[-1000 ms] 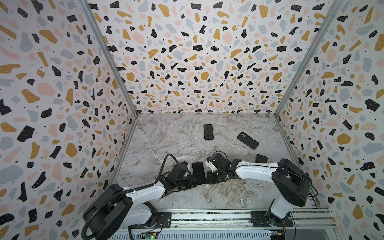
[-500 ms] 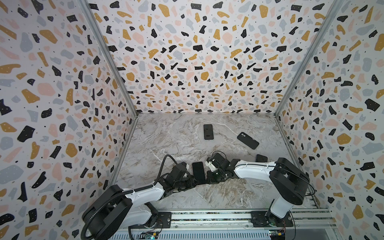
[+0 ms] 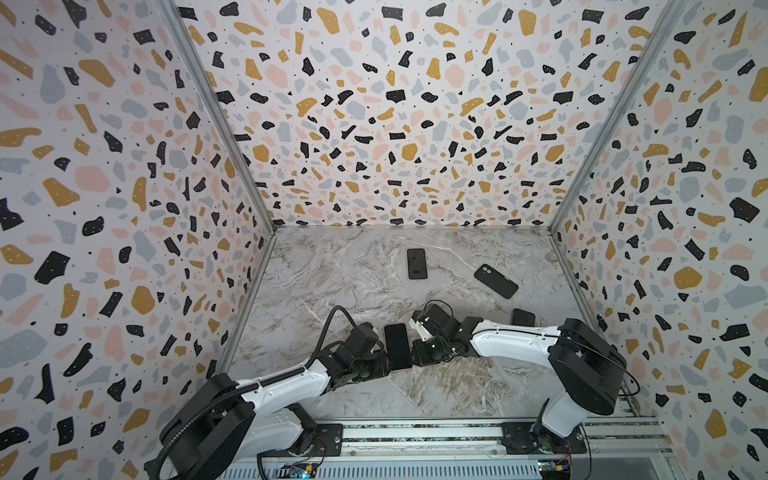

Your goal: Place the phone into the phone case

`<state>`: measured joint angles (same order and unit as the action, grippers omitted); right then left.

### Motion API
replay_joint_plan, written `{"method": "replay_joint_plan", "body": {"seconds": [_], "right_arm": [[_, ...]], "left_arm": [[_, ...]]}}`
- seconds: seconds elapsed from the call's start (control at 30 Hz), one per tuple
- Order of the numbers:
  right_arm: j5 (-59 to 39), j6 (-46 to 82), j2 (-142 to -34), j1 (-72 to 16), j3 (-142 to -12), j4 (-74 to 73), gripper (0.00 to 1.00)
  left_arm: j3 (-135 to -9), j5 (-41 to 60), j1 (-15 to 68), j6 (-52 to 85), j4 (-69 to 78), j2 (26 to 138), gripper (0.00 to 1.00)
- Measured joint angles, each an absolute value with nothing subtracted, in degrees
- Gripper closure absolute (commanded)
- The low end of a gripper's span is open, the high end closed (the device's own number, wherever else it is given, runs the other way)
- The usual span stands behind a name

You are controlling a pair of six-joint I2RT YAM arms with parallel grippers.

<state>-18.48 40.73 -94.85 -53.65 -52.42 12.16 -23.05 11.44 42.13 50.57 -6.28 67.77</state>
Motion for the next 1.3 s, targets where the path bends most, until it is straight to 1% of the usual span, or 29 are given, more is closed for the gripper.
{"method": "replay_joint_plan", "body": {"seconds": [0.13,0.4,0.6,0.77,0.93,1.2,1.3], "right_arm": [[-18.5,40.6,-94.8,-53.6,-52.4,12.0,0.72],[-19.9,40.7,-95.7,-53.6,-52.4,11.3,0.71],[-20.8,40.7,-96.5,-53.6,-52.4,10.5,0.72],[-21.7,40.9,-97.2,-53.5,-52.4,10.0,0.72],[-22.3,41.0,-97.4,-53.3,-52.4,9.9,0.72],[-22.3,41.1,-97.3,-52.8,-52.4,9.9,0.72],[-21.1,41.0,-97.0,-52.6,-52.4,10.0,0.72]], "left_arm": [[-24.7,10.6,42.1,49.6,-9.5,68.7,0.55],[-26.1,11.5,42.2,49.2,-10.0,70.7,0.56],[-26.3,12.4,42.6,49.2,-7.0,72.9,0.66],[-26.3,12.7,42.9,49.2,-6.2,73.5,0.72],[-26.2,13.0,42.9,49.3,-5.7,73.8,0.74],[-26.0,13.0,42.9,49.3,-5.0,74.0,0.75],[-26.0,13.0,42.9,49.3,-4.9,74.0,0.78]]}}
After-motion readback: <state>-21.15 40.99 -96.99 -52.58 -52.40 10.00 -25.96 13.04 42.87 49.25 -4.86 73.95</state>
